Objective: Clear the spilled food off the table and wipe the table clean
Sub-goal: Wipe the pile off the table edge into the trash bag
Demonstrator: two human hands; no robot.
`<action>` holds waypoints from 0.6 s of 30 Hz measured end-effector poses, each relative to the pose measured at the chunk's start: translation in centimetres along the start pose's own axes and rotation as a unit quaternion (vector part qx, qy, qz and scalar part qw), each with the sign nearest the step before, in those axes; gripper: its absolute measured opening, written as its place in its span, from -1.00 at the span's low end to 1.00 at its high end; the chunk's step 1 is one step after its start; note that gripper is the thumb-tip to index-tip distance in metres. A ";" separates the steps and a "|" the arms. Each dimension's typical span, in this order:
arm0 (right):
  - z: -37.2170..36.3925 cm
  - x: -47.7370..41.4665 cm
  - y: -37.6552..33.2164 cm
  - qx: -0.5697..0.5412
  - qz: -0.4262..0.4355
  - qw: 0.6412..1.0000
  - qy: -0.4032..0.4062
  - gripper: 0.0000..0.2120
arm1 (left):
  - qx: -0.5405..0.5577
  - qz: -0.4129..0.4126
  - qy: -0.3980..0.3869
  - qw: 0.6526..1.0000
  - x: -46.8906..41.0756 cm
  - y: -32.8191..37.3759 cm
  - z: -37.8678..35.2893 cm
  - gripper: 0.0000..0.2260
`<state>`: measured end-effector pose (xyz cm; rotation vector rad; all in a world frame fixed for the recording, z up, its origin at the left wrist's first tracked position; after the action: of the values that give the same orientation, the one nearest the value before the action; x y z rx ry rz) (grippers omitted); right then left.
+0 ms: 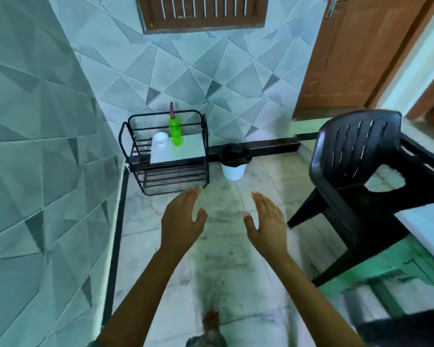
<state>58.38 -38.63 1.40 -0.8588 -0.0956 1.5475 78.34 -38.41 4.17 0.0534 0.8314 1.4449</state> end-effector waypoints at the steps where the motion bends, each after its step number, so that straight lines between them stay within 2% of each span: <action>1: -1.0 -1.8 0.4 0.002 -0.007 1.000 0.000 -0.45 | 0.008 -0.003 0.000 1.000 -2.3 -0.4 -0.8 -0.44; 5: -4.9 -11.5 3.1 0.018 -0.045 0.999 0.000 -0.44 | 0.031 -0.013 -0.030 0.999 -13.3 -1.4 -6.1 -0.50; 11: -10.6 -22.6 7.8 0.034 -0.083 0.996 0.005 -0.42 | 0.040 -0.029 -0.083 0.995 -25.5 -3.6 -15.2 -0.47; 15: -15.7 -30.4 12.2 0.027 -0.104 0.994 -0.005 -0.46 | 0.039 -0.018 -0.102 0.994 -33.2 -5.6 -21.9 -0.47; 18: -19.1 -35.7 15.9 0.015 -0.140 0.990 -0.020 -0.48 | 0.057 0.011 -0.126 0.990 -38.3 -6.9 -26.9 -0.40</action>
<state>53.08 -81.46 -4.47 -0.7557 -0.2131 1.2996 73.71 -85.21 -1.00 0.3273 0.7055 1.3762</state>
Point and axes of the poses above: each hand's wrist, its own x-axis away from the middle knuckle, its own z-axis out of the back of the hand, y = z × x, the point moved 10 cm from there along -x, towards the middle knuckle, and after that the axes turned 9 degrees about y, right-handed, at the moved point
